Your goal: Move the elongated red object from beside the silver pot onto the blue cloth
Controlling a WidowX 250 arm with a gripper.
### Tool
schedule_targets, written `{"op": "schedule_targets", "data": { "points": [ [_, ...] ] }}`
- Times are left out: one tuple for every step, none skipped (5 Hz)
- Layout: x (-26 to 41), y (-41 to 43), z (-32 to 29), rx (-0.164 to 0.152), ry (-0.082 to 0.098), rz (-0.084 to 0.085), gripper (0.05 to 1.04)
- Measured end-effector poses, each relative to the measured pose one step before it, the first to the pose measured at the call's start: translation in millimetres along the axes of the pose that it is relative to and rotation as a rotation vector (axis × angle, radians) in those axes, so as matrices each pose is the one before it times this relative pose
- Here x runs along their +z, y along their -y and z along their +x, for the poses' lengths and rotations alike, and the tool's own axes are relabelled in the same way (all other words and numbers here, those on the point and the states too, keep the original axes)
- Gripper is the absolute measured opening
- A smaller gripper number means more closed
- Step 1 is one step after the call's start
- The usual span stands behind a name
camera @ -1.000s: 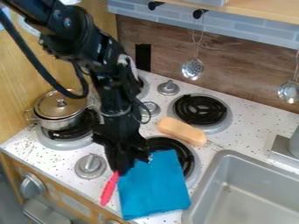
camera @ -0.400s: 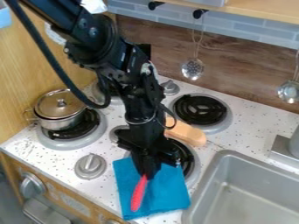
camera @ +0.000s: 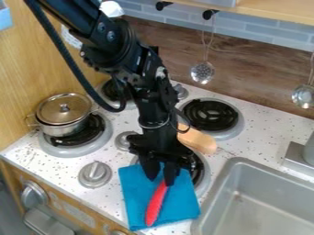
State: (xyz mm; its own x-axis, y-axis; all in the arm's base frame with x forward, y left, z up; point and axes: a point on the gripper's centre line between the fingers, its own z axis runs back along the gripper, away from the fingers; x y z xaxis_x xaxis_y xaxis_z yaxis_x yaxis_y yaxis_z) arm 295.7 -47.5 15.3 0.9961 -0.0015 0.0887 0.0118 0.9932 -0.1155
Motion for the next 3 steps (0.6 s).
{"op": "schedule_targets", "data": {
  "points": [
    [0.58, -1.72, -4.32, -0.0094, -0.0309, 0.0114, 0.951],
    [5.59, 3.4, -2.67, -0.0128, -0.0393, -0.0612, 1.006],
    [39.18, -11.99, 5.55, 0.0464, 0.053, -0.0949, 1.002]
  ]
}}
